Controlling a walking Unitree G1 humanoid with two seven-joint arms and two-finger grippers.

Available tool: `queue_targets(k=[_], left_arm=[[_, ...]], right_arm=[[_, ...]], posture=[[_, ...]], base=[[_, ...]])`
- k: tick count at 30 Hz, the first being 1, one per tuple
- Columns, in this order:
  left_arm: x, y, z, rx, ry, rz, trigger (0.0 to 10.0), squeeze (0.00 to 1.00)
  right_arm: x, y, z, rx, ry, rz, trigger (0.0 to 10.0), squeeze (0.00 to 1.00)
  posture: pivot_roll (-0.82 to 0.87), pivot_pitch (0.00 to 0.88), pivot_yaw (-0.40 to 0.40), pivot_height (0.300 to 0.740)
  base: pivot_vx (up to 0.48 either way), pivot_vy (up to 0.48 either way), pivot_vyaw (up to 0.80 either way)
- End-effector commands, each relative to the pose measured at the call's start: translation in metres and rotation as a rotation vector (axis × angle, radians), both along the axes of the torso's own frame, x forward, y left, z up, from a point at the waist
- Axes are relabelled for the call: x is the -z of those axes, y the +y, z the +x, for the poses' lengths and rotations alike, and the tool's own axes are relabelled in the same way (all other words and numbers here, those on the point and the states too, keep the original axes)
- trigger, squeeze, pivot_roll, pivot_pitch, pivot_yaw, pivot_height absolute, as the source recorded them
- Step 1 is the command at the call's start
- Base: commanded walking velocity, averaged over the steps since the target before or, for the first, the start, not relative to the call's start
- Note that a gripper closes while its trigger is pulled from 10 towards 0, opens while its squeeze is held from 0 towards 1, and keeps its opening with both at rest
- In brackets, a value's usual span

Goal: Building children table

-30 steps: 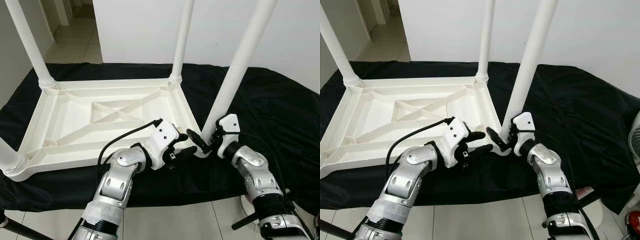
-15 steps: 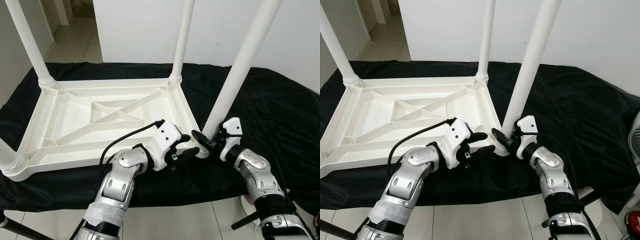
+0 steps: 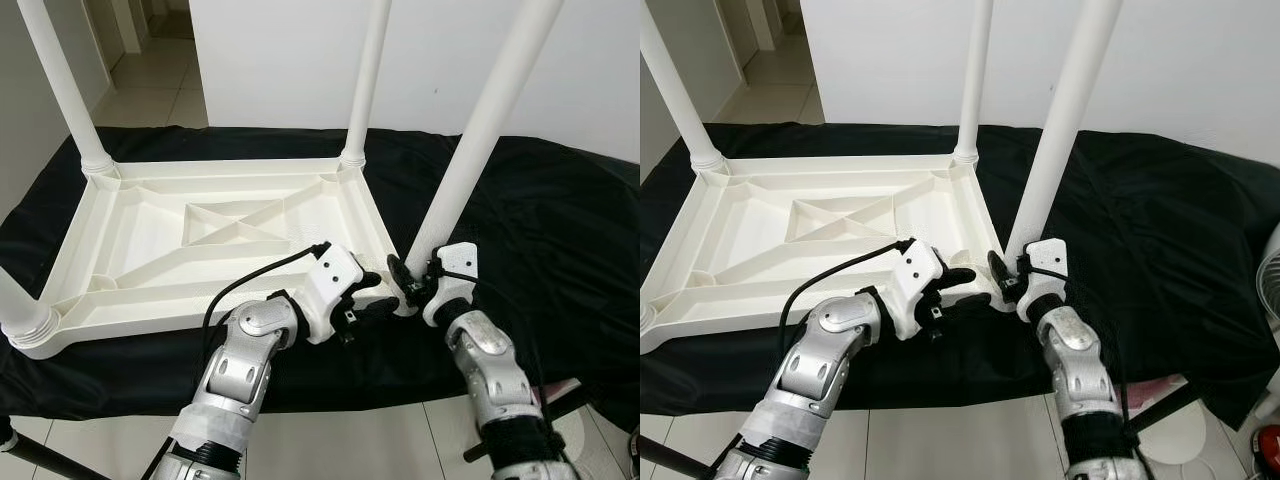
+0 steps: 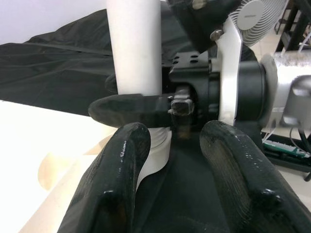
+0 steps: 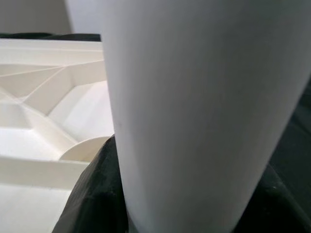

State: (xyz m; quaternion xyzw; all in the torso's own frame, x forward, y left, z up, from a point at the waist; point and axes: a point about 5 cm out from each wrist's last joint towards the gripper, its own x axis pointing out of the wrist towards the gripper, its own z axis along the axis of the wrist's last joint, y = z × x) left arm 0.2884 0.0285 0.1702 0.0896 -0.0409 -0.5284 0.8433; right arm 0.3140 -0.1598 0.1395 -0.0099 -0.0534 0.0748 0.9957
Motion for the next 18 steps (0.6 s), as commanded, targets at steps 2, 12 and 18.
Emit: queue_targets(k=[2,12,18], left_arm=[[0.0,0.003,0.009,-0.181,-0.018,-0.021,10.0,0.0],[0.0,0.002,0.008,-0.176,-0.021,-0.018,10.0,0.0],[-0.002,0.007,0.012,-0.187,-0.031,-0.01,10.0,0.0]], right_arm=[[0.01,-0.007,-0.005,0.148,0.048,-0.008,10.0,0.0],[0.005,0.007,-0.008,0.252,0.033,0.054,10.0,0.0],[-0.001,0.003,-0.012,0.115,0.011,0.051,10.0,1.0]], posture=[[0.01,0.014,-0.053,0.74],[0.01,0.005,-0.049,0.74],[0.02,0.009,-0.049,0.74]], base=[[0.0,0.0,0.0],[0.0,0.0,0.0],[0.0,0.0,0.0]])
